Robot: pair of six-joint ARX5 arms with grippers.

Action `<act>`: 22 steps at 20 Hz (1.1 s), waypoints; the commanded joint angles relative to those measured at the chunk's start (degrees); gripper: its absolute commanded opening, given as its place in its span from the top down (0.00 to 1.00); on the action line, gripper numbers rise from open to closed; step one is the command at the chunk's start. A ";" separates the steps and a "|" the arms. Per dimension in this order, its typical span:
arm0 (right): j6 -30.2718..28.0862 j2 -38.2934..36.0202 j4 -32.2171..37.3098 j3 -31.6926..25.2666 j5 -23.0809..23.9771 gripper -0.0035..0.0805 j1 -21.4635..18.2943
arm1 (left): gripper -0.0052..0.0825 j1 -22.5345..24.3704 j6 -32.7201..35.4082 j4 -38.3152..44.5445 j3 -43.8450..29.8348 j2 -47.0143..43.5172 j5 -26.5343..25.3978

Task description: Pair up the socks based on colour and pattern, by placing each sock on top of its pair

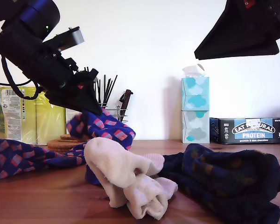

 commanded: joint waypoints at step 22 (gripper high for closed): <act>0.20 -0.07 0.20 -1.18 -1.64 0.97 -0.07 | 0.33 21.88 10.82 -26.95 2.58 -0.92 5.22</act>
